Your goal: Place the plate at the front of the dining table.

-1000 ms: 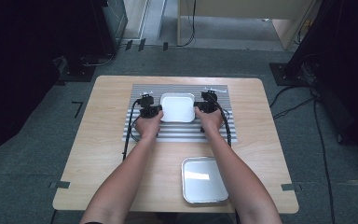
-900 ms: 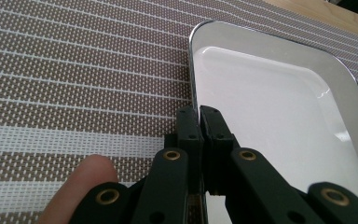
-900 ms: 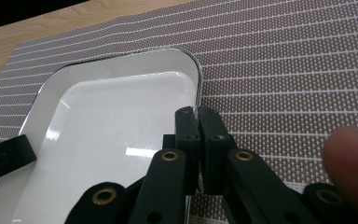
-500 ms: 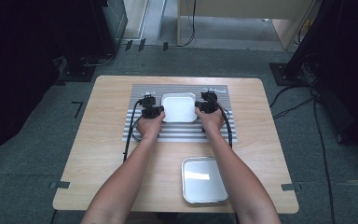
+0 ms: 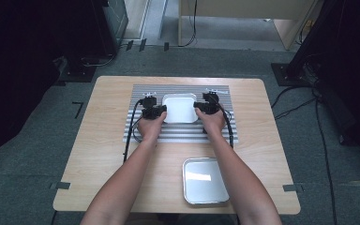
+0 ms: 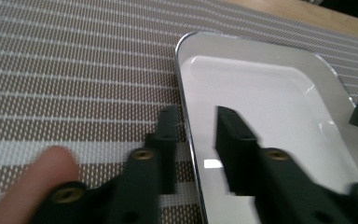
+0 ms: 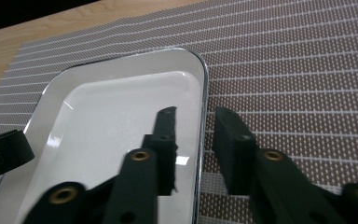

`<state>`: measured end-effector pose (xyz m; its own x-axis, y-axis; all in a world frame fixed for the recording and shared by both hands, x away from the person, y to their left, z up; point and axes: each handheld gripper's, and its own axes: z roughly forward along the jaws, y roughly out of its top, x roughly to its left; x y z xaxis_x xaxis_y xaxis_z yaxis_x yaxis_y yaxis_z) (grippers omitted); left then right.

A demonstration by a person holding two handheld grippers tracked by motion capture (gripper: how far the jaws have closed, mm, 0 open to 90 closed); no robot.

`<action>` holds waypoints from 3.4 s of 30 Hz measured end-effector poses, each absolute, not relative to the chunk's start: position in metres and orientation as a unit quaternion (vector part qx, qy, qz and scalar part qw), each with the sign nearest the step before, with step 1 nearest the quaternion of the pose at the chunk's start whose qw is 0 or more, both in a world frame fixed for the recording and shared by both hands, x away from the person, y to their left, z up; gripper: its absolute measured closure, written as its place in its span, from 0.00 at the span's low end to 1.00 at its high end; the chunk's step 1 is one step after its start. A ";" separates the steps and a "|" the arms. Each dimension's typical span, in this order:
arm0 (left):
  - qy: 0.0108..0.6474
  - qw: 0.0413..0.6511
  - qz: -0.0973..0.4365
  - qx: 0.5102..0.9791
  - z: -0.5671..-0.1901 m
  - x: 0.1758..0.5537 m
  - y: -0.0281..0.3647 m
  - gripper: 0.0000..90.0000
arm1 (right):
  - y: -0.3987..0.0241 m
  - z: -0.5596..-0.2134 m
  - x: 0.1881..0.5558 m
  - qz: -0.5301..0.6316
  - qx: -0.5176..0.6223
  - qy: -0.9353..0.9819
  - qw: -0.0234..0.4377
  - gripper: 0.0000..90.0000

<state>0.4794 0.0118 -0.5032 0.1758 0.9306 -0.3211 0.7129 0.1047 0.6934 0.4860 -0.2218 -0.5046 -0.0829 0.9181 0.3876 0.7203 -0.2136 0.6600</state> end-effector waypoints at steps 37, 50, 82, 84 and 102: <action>0.556 0.442 0.149 0.689 -0.462 0.398 0.058 0.16 | -0.252 -0.459 0.408 0.418 0.601 0.666 0.145 0.25; 0.537 0.456 0.154 0.693 -0.461 0.364 0.086 0.14 | -0.277 -0.456 0.375 0.412 0.595 0.669 0.166 0.23; 0.535 0.452 0.177 0.691 -0.470 0.286 0.155 0.13 | -0.357 -0.471 0.265 0.413 0.601 0.656 0.194 0.24; 0.538 0.452 0.178 0.688 -0.472 0.281 0.159 0.13 | -0.362 -0.474 0.259 0.413 0.603 0.654 0.192 0.24; 0.571 0.424 0.205 0.672 -0.490 0.241 0.218 0.13 | -0.406 -0.505 0.209 0.387 0.627 0.645 0.202 0.24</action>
<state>0.2412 0.2182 -0.4896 0.2630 0.9417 -0.2099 0.5941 0.0134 0.8043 0.2090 -0.4060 -0.5046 -0.1323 0.9657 0.2236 0.6525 -0.0850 0.7530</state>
